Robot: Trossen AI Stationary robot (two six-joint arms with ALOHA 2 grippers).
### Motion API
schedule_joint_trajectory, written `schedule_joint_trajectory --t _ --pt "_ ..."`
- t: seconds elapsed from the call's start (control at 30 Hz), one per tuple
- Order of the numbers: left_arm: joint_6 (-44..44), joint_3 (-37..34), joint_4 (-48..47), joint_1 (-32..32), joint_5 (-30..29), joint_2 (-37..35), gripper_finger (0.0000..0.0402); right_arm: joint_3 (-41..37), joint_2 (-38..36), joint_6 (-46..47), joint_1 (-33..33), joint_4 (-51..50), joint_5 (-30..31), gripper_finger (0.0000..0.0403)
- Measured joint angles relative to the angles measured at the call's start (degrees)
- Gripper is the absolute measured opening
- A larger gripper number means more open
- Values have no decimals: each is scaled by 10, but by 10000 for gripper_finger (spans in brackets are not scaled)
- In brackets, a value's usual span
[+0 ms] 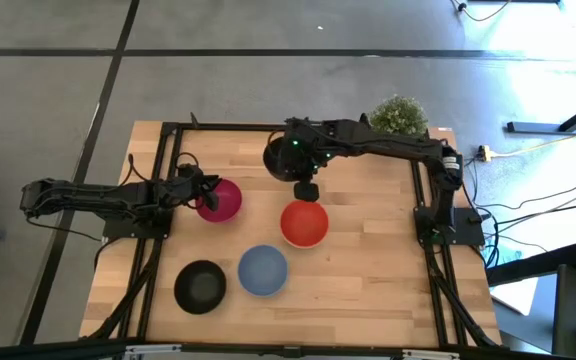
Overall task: Nest bowls inside each other
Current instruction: Stack the top black bowl on top of the orange bowl
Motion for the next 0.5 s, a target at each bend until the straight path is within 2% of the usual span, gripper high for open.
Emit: schedule_joint_trajectory --t 0.13,0.37,0.5 --pt "-12 0 0 0 0 0 65 0 -16 1 27 -11 39 12" --pt "-15 0 1 0 0 0 65 1 -22 2 81 -28 55 11" --pt "-16 0 1 0 0 0 65 1 -24 19 106 -56 88 11"
